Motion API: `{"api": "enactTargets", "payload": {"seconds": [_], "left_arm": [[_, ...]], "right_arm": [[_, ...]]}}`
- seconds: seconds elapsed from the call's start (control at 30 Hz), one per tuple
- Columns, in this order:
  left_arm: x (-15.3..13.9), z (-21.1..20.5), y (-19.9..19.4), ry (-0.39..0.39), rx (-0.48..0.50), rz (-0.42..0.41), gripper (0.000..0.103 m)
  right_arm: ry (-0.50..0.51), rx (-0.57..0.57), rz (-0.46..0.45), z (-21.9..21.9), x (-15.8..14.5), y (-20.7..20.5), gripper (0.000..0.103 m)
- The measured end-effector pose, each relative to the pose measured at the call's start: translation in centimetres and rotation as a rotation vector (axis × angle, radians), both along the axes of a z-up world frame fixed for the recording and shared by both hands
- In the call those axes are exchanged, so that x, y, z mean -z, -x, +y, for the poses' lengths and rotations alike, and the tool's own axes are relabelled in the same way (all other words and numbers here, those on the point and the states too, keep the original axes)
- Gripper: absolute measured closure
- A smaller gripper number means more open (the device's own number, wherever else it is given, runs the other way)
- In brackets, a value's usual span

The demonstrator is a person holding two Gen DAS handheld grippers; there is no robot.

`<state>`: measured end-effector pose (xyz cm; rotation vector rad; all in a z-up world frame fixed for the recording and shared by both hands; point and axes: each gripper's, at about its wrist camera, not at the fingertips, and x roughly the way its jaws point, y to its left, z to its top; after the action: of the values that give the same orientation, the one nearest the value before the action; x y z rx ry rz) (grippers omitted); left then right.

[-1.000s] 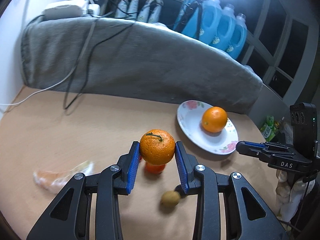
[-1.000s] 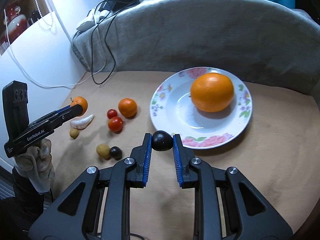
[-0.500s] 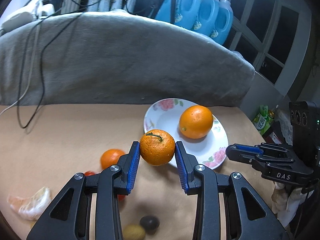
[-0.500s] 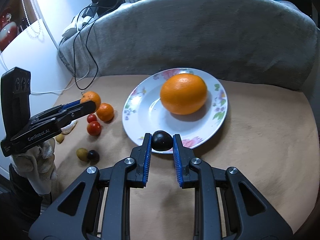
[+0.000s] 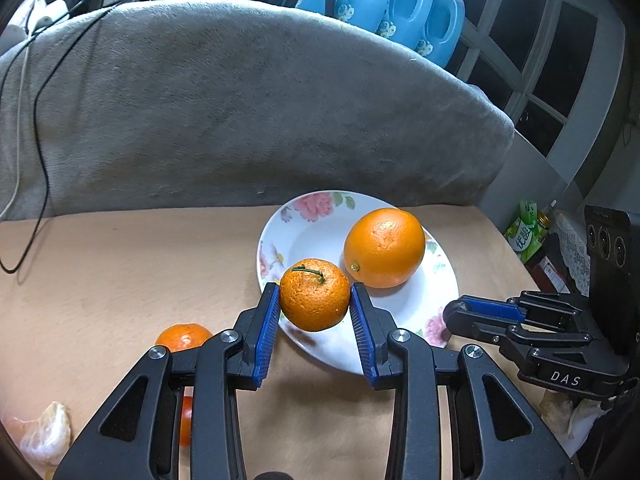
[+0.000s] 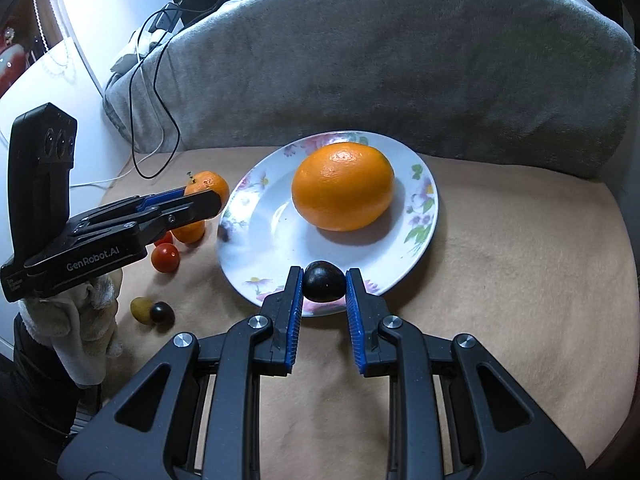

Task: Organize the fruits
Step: 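Carry the mandarin with the left gripper and the plum with the right gripper onto the plate, then open both grippers and withdraw them from the plate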

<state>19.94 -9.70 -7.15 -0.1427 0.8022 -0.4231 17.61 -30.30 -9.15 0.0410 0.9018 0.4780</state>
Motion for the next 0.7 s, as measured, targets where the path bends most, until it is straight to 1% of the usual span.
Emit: {"api": "enactTargets", "payload": {"seconds": [0.2, 0.23, 0.27, 0.3, 0.33, 0.37, 0.4, 0.43, 0.5, 0.57, 0.7], "left_arm": [[0.0, -0.2, -0.1, -0.003, 0.006, 0.000, 0.068], [-0.1, -0.2, 0.0, -0.005, 0.005, -0.001, 0.065], [-0.1, -0.2, -0.1, -0.005, 0.004, -0.002, 0.060], [-0.2, -0.1, 0.0, -0.004, 0.000, -0.007, 0.052], [-0.3, 0.0, 0.0, 0.002, -0.004, -0.011, 0.051], [-0.4, 0.0, 0.1, 0.003, -0.005, -0.013, 0.051], [-0.5, 0.1, 0.1, 0.003, -0.007, -0.016, 0.051], [-0.7, 0.1, 0.2, 0.000, -0.010, -0.021, 0.048], [-0.9, 0.3, 0.3, 0.002, -0.014, -0.029, 0.045], [-1.2, 0.4, 0.4, 0.004, -0.015, -0.034, 0.044], [-1.6, 0.5, 0.7, 0.001, -0.015, -0.044, 0.044]], "right_arm": [[0.008, -0.002, -0.003, 0.2, 0.1, -0.2, 0.080], [0.012, 0.000, -0.004, 0.2, 0.2, -0.2, 0.079], [0.014, 0.001, -0.004, 0.3, 0.2, -0.2, 0.072], [0.014, 0.002, -0.006, 0.3, 0.2, -0.2, 0.066], [0.012, 0.003, -0.009, 0.3, 0.1, -0.2, 0.053], [0.011, 0.006, -0.015, 0.3, 0.0, -0.1, 0.047], [0.011, 0.008, -0.022, 0.3, -0.1, 0.1, 0.046], [0.011, 0.008, -0.028, 0.3, -0.2, 0.1, 0.046], [0.015, 0.007, -0.035, 0.3, -0.4, 0.3, 0.042], [0.018, 0.010, -0.043, 0.4, -0.6, 0.4, 0.030], [0.019, 0.012, -0.060, 0.3, -1.0, 0.8, 0.019]]}}
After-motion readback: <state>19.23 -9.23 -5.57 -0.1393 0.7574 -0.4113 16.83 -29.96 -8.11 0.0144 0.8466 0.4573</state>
